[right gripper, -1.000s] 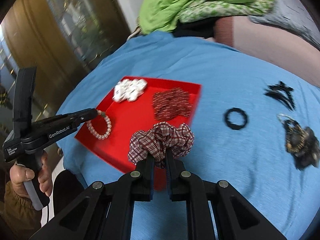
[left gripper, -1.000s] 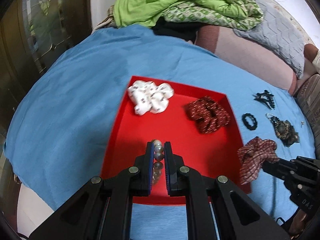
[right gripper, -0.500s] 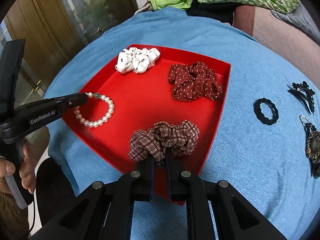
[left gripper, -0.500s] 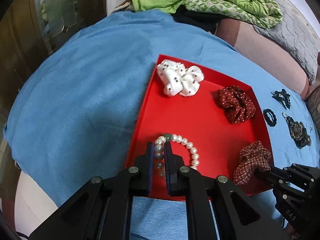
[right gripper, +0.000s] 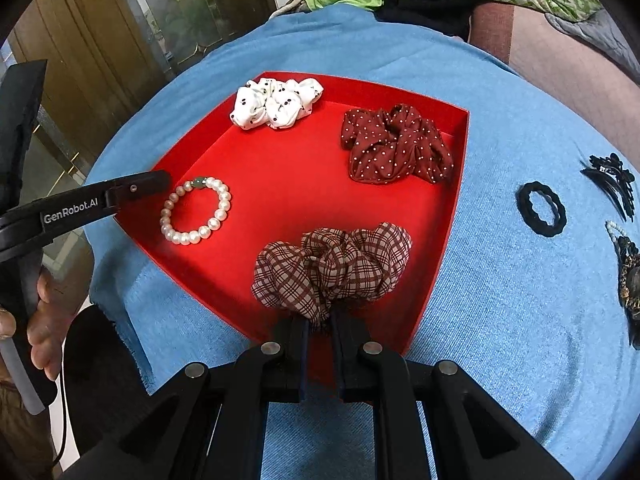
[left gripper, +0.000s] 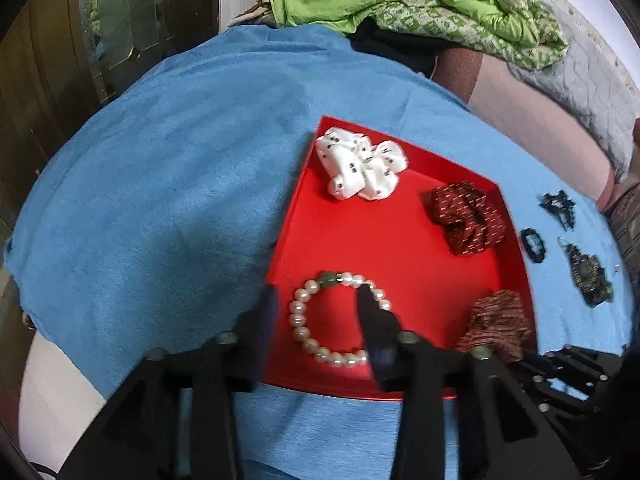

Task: Organize jewelry
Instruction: 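Open both tools to release the bracelet and plaid scrunchie into the tray, then move both open tools back toward the remaining accessories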

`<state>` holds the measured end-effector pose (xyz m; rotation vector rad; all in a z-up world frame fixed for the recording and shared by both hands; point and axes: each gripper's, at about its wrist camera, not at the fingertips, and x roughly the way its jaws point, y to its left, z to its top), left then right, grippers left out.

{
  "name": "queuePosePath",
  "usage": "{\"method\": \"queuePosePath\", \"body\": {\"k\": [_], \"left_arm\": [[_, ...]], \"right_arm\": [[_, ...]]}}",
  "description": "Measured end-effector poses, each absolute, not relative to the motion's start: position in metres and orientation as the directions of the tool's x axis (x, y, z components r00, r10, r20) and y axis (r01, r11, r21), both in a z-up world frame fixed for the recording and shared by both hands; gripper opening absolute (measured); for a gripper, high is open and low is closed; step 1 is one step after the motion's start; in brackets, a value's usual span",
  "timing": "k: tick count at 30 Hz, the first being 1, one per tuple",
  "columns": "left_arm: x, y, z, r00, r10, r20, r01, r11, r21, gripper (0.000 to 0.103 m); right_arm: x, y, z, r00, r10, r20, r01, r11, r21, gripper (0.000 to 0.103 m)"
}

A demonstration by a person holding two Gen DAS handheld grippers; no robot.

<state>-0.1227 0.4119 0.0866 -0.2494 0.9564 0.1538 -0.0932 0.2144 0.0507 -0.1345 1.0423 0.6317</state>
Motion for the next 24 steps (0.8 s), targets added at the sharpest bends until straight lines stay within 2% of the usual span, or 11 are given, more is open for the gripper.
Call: {"method": "queuePosePath", "body": {"k": [2,5,7,10,13,17,20,24], "left_arm": [[-0.124,0.409,0.090,0.576,0.028,-0.817,-0.243,0.960,-0.139,0.046],[-0.127,0.405,0.098,0.589,0.033,-0.807,-0.240,0.961,-0.136,0.047],[-0.129,0.401,0.104,0.600,0.046,-0.799,-0.239,0.963,-0.125,0.048],[-0.131,0.395,0.114,0.615,0.086,-0.784,-0.244,0.966,-0.085,0.053],[-0.133,0.387,0.124,0.627,0.128,-0.768,-0.247,0.968,-0.041,0.054],[-0.136,0.374,0.135,0.644,0.158,-0.748,-0.239,0.971,0.000,0.055],[-0.135,0.361,0.141,0.659,0.163,-0.735,-0.219,0.976,0.020,0.061],[-0.131,0.344,0.142,0.658,0.158,-0.736,-0.198,0.980,0.033,0.062]], "right_arm": [[-0.095,0.212,0.052,0.344,0.433,-0.833,-0.548,0.813,0.196,0.013],[-0.097,0.209,0.058,0.351,0.447,-0.823,-0.547,0.811,0.207,0.032],[-0.100,0.207,0.062,0.360,0.456,-0.814,-0.549,0.809,0.210,0.040],[-0.106,0.205,0.073,0.379,0.471,-0.797,-0.558,0.803,0.209,0.044],[-0.112,0.199,0.083,0.403,0.485,-0.776,-0.560,0.802,0.210,0.057],[-0.121,0.181,0.095,0.432,0.501,-0.750,-0.556,0.803,0.216,0.057],[-0.125,0.164,0.100,0.460,0.492,-0.740,-0.534,0.818,0.212,0.060],[-0.120,0.137,0.101,0.488,0.477,-0.731,-0.482,0.845,0.231,0.062]]}}
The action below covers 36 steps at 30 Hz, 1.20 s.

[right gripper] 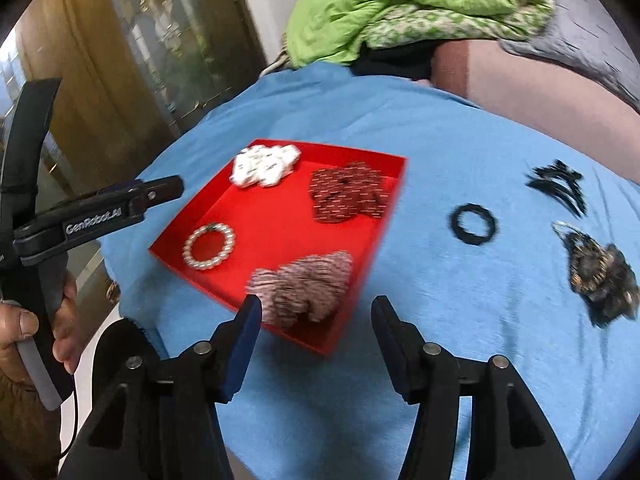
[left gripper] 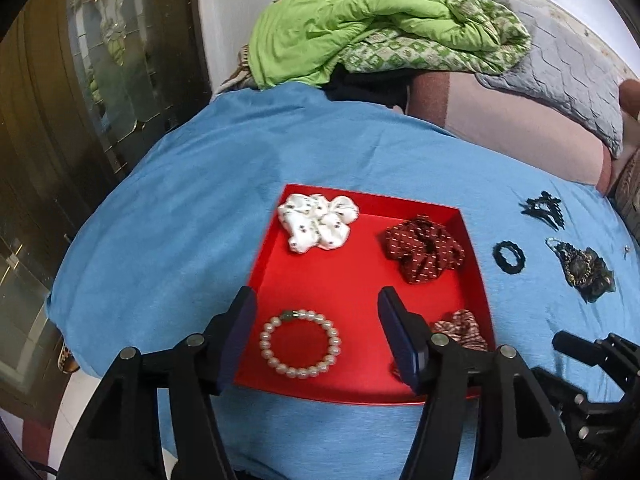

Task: Organize jewelry
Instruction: 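Move both open tools back toward the remaining accessories, then grasp the black hair tie with the left tool while the right grasps the dark sheer scrunchie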

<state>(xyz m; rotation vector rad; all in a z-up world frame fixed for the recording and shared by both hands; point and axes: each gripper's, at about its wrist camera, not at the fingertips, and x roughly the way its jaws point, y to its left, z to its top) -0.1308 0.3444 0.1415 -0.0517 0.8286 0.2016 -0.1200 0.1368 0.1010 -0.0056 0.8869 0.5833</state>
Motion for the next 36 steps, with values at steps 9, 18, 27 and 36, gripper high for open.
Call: {"method": "queuePosePath", "body": {"k": [9,18,27,36], "left_arm": [[-0.123,0.300,0.143,0.654,0.082,-0.752,-0.103,0.994,0.019,0.062],[-0.105,0.232,0.135,0.629,-0.022,-0.777,0.033,0.999,-0.002,0.062],[-0.073,0.163,0.117,0.575,-0.127,-0.809,0.143,0.988,-0.053,0.062],[-0.031,0.104,0.089,0.546,-0.158,-0.823,0.226,0.974,-0.037,0.062]], "right_arm": [[-0.119,0.060,0.093,0.547,0.419,-0.725,-0.350,0.901,0.256,0.063],[-0.121,-0.054,0.075,0.597,0.299,-0.745,-0.110,0.950,0.293,0.063],[-0.110,-0.128,0.068,0.642,0.219,-0.735,0.036,0.949,0.315,0.064],[-0.073,-0.154,0.059,0.647,0.241,-0.723,0.077,0.923,0.377,0.064]]}}
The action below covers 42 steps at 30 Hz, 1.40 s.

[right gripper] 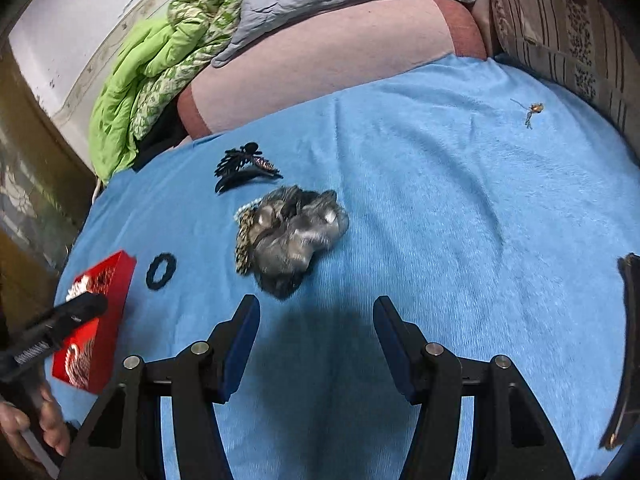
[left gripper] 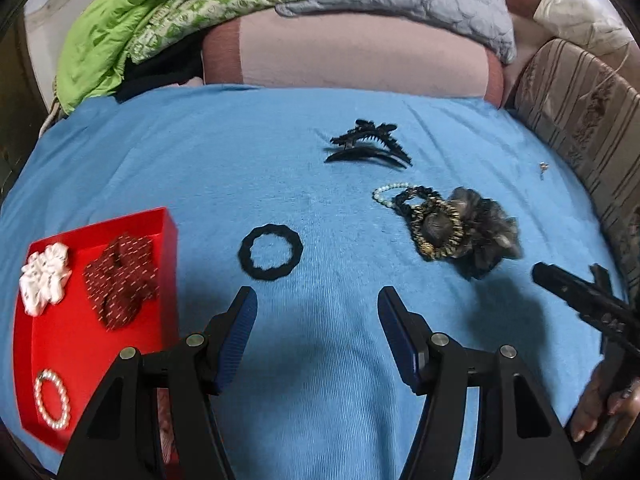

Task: Organize jewelry
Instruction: 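Grasp the black hair tie with the left tool while the right grasps the dark sheer scrunchie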

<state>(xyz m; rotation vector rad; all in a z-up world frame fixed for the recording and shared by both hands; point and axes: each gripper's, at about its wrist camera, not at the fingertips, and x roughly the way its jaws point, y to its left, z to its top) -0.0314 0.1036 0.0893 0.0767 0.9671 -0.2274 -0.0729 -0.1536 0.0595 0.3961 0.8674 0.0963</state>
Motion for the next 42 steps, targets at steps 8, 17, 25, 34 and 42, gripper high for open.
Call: {"method": "queuePosePath", "body": {"k": [8,17,25,34,42], "left_arm": [[0.027,0.123,0.058,0.517,-0.078,-0.853,0.114,0.993,-0.022,0.062],[0.060,0.133,0.033,0.469,-0.102,-0.877,0.091,0.994,-0.067,0.062],[0.060,0.124,0.030,0.470,-0.151,-0.869,0.143,0.985,-0.094,0.032],[0.039,0.102,0.049,0.479,-0.194,-0.856,0.227,0.969,-0.092,0.007],[-0.003,0.103,0.084,0.500,-0.257,-0.827,0.248,0.957,-0.148,0.007]], "right_arm": [[-0.040,-0.154,0.050,0.646,0.262,-0.717,0.077,0.912,0.403,0.064],[-0.022,-0.159,0.044,0.652,0.335,-0.681,0.085,0.860,0.504,0.064],[-0.011,-0.163,0.033,0.637,0.330,-0.696,0.131,0.844,0.520,0.064],[-0.016,-0.154,0.040,0.635,0.333,-0.697,0.097,0.861,0.499,0.015],[-0.058,-0.153,0.075,0.687,0.279,-0.671,0.073,0.892,0.446,0.014]]}}
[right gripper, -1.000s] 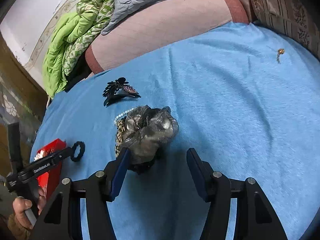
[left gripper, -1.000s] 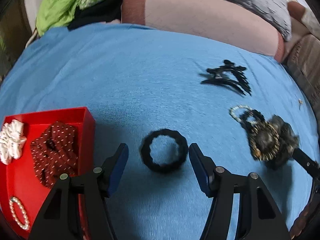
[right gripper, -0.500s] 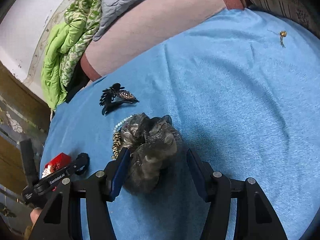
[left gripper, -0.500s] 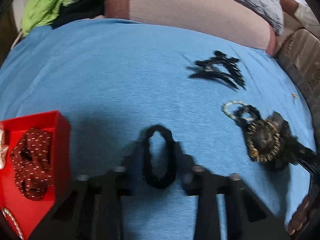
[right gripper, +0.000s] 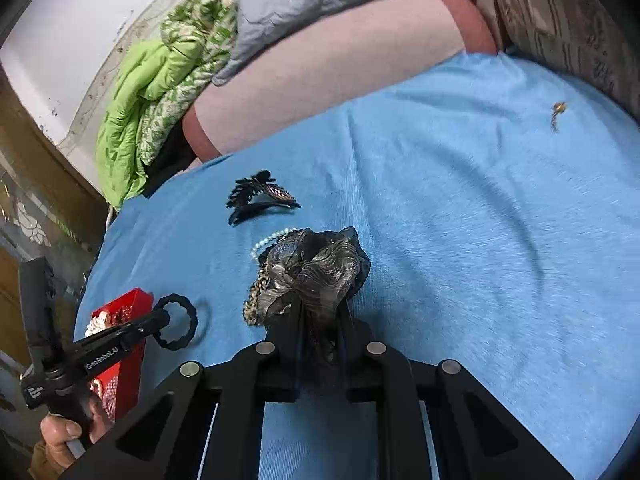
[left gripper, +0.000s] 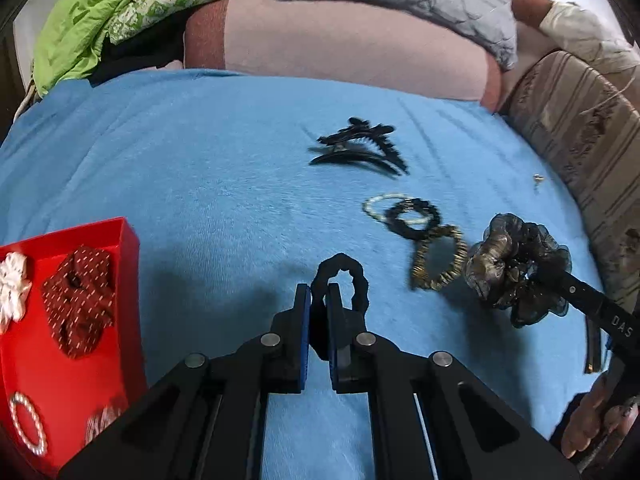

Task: Organize jewelry
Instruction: 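Carry the black hair tie and sheer scrunchie over the red tray with both tools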

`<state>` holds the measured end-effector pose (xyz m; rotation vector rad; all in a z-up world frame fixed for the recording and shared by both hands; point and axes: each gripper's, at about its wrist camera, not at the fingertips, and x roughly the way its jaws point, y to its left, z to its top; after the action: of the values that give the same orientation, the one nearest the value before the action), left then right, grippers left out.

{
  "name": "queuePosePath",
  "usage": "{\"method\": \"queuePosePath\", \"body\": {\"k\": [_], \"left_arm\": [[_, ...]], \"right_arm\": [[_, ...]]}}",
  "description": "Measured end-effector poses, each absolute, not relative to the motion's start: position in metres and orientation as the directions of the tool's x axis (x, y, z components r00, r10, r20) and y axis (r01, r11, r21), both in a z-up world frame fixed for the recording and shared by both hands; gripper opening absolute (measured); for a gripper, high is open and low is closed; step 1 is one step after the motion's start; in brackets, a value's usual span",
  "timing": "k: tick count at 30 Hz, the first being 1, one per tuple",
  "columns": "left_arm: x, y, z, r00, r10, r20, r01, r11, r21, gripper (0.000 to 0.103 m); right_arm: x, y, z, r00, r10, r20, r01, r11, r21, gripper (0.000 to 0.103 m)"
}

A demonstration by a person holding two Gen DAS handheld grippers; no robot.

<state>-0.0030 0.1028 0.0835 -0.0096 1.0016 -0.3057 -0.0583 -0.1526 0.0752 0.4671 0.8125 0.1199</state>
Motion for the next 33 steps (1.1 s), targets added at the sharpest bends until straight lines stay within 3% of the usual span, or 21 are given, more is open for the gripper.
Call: {"method": "queuePosePath", "body": {"k": [14,33], "left_arm": [[-0.084,0.132,0.138,0.599,-0.275,-0.752,0.243,0.957,-0.156,0.007],[-0.127,0.261,0.151,0.675,-0.113,-0.730,-0.031,0.983,-0.181,0.007]], "right_arm": [[-0.118,-0.130,0.112,0.718,0.266,-0.644,0.018,0.917,0.399,0.014],[-0.138,-0.010,0.133,0.642,0.398,-0.656,-0.220,0.914,0.340,0.015]]}}
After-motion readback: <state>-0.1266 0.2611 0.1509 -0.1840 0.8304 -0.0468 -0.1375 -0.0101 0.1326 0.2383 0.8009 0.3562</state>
